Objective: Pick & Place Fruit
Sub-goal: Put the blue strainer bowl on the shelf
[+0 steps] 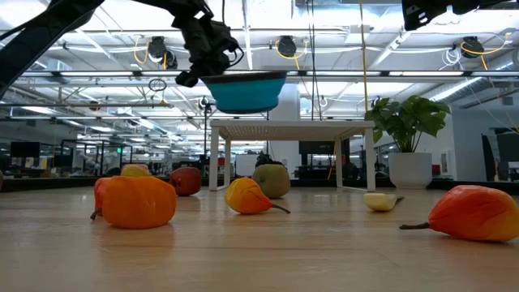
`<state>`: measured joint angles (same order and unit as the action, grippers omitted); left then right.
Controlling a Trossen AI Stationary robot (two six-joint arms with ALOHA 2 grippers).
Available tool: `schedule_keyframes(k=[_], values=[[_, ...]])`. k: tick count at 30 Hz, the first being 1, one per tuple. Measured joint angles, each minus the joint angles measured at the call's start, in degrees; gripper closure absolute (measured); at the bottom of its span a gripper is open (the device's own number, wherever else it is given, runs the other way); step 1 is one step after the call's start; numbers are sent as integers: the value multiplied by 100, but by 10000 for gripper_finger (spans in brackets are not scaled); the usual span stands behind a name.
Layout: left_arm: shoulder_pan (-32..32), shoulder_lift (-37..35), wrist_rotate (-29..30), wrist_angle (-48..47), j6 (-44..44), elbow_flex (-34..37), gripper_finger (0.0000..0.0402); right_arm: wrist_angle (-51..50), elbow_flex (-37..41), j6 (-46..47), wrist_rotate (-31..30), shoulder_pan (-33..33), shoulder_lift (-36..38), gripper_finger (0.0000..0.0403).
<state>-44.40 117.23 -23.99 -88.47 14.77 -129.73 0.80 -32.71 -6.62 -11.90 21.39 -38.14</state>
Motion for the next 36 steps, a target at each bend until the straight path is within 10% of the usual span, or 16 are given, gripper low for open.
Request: schedule_keyframes(k=[36], values=[[-8,428,-354,314,192,2,379,-22,0,3,2,-1,0,403]])
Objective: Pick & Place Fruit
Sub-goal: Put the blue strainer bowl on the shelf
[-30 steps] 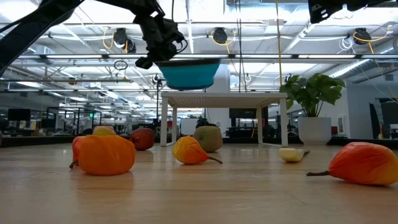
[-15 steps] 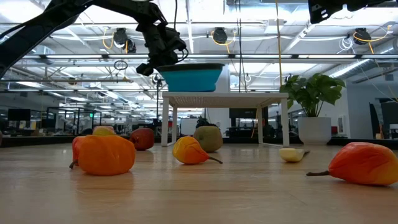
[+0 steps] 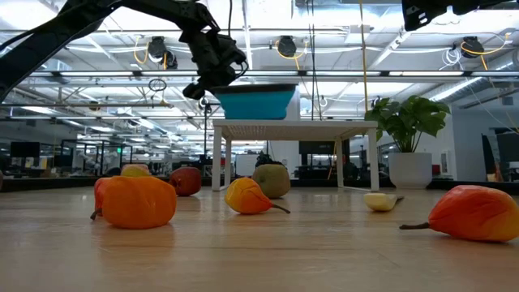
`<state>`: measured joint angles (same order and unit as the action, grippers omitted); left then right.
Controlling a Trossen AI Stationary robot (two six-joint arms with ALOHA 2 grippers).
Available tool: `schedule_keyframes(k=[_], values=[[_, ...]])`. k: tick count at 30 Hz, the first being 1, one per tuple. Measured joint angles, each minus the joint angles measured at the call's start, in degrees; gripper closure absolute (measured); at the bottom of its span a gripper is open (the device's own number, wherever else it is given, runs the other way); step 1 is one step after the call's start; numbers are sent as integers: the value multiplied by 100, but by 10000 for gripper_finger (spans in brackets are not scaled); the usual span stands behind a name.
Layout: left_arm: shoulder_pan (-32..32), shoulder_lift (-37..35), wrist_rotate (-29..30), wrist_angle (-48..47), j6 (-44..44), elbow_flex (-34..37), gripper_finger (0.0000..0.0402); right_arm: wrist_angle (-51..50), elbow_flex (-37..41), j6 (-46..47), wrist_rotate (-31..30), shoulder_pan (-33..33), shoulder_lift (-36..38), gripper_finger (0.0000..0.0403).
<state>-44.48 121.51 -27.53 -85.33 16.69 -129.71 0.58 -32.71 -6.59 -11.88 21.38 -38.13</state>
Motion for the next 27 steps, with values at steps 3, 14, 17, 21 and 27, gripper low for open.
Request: schedule_keyframes(k=[3,14,17,21,27], values=[[1,0,-9,12,0,0,369,-2,0,-1,0,-1,-2,403],[-62,0,-140,-29,31,0,371,-2,0,-2,0,1,-2,403],[-60,0,-146,-32,10,0,369,-2,0,-2,0,0,-1,403],[-58,0,-151,-34,0,-2,352,-2,-1,-2,0,-1,-1,403],[-38,0,-143,-36,-79,-2,307,-2,0,-2,0,-1,0,403]])
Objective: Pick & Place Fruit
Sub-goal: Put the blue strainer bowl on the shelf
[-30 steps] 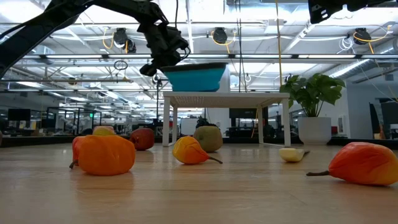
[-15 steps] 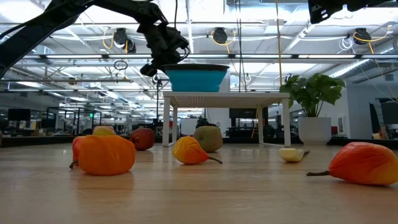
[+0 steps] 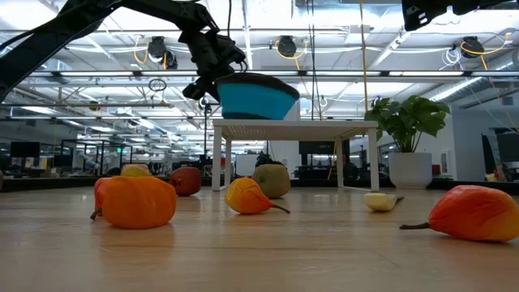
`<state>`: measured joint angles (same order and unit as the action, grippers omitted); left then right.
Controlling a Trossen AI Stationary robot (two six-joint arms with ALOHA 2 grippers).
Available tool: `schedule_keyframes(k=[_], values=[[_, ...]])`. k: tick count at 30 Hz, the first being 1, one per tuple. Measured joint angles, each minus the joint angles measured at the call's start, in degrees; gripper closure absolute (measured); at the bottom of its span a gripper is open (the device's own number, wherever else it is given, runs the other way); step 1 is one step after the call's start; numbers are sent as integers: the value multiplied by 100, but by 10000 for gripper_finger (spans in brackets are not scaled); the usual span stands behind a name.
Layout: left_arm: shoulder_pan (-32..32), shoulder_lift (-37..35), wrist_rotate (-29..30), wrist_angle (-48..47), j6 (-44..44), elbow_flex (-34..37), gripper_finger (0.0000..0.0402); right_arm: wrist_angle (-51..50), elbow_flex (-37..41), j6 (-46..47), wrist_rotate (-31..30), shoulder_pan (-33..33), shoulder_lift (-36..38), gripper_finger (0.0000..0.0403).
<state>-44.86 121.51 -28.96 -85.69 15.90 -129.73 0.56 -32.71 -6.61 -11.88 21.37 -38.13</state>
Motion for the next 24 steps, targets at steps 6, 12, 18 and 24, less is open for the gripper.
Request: schedule_keyframes(k=[6,12,18,24], values=[[-26,0,75,0,20,0,265,0,-1,0,0,0,-2,403],[-28,0,73,-62,-41,0,231,0,-2,0,0,2,0,403],[-46,0,75,-160,-137,-1,204,0,0,0,-2,2,-2,403],[-186,0,33,-160,-121,-2,185,0,-1,0,-2,0,-1,403]])
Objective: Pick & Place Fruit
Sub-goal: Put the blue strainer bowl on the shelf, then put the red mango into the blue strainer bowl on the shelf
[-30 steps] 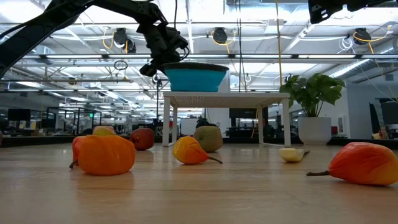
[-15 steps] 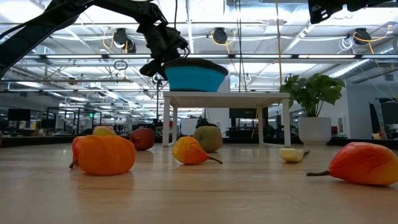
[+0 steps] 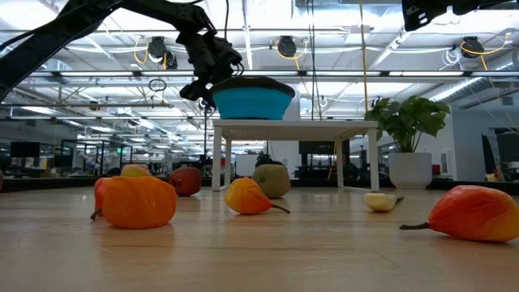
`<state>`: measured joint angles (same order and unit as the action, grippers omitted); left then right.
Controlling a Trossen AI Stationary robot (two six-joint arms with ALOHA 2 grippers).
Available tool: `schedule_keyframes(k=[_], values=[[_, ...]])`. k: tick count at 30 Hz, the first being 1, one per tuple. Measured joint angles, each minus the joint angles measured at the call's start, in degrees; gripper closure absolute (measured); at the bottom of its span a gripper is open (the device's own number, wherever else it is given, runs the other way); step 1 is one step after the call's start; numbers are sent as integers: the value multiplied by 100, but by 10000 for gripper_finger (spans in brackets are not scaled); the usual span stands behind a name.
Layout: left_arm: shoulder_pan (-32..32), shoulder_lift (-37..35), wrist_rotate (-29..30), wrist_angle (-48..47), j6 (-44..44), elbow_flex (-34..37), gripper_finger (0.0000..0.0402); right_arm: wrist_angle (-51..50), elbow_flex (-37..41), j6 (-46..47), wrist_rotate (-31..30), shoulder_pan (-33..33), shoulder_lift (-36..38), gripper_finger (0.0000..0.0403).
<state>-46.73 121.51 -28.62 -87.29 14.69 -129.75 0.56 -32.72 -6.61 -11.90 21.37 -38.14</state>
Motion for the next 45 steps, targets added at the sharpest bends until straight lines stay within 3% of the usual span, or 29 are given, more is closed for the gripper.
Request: schedule_keyframes(k=[6,11,14,20,32,41,45], values=[[-193,-36,-474,10,112,0,177,0,1,0,-2,0,-1,403],[-356,-172,-375,36,-68,-2,176,2,0,0,-5,1,0,403],[-511,-257,30,32,-149,-2,176,2,-1,0,-18,0,1,403],[-695,-441,1444,-289,-75,-2,176,-1,-1,0,-22,0,-1,403],[-692,-1116,2734,-266,276,-4,176,-2,-1,-2,-22,2,1,403],[-378,-1532,3595,-271,1487,-4,176,-16,-1,0,-22,2,0,403],[-208,-1586,3713,-271,1850,0,177,-58,-1,0,-22,0,1,403]])
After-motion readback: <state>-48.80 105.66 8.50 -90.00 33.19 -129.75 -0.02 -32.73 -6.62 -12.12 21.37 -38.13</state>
